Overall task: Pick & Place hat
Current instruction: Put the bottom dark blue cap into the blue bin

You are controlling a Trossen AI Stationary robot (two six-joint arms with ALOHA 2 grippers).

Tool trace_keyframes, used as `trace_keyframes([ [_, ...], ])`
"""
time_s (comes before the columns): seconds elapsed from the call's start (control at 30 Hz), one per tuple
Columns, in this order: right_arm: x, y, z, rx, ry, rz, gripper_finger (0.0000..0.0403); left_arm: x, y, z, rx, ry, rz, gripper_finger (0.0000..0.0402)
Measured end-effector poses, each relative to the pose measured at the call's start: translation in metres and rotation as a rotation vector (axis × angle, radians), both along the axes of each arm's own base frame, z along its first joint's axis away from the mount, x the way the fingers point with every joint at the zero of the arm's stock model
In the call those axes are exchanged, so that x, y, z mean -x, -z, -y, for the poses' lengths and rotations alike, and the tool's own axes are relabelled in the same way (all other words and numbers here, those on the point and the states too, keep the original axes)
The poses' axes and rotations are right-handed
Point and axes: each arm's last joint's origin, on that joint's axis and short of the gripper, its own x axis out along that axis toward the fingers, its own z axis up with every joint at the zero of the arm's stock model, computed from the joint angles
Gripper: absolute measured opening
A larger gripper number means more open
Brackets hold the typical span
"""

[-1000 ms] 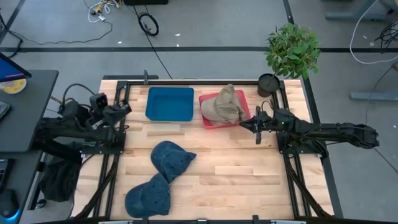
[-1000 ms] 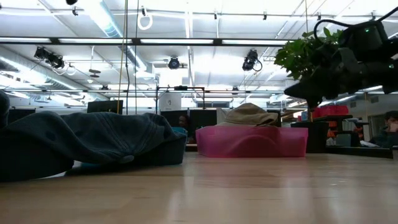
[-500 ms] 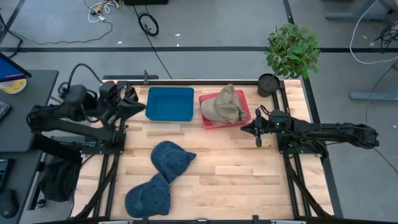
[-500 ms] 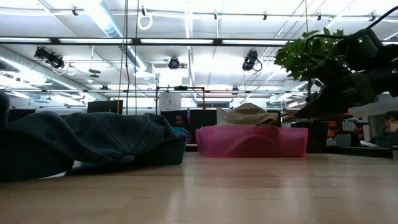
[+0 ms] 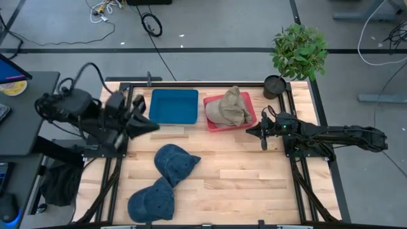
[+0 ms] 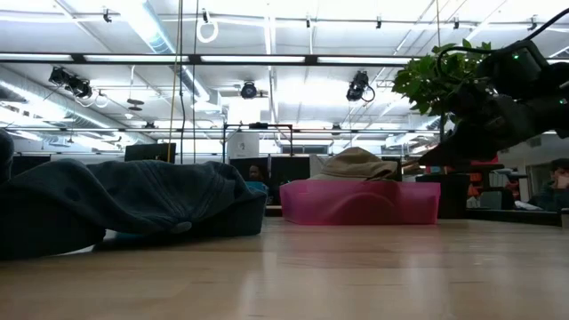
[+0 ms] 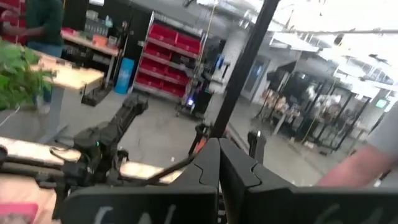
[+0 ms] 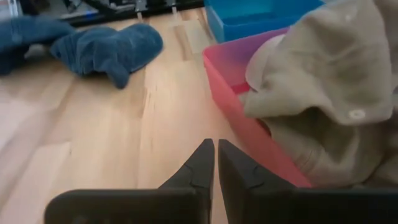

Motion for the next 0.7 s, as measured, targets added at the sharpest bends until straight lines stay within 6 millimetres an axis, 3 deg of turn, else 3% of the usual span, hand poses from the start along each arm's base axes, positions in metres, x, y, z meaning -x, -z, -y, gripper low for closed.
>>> trace_keyframes([
  [0.23,0.000,0.000,0.000,-0.088,0.033,0.008,0.0027,-0.021,0.007,0.043,-0.023,0.021,-0.098,0.0003],
  [0.43,0.000,0.000,0.000,-0.084,0.032,0.008,0.0027,-0.028,0.020,0.073,0.013,0.067,-0.235,0.0003],
  [0.57,0.000,-0.001,-0.001,-0.081,0.028,0.018,0.0027,-0.023,0.025,0.082,0.048,0.086,-0.382,0.0003],
  [0.7,0.003,-0.008,-0.001,-0.063,0.025,0.079,0.0027,-0.014,0.013,0.086,0.063,0.090,-0.443,0.0002],
])
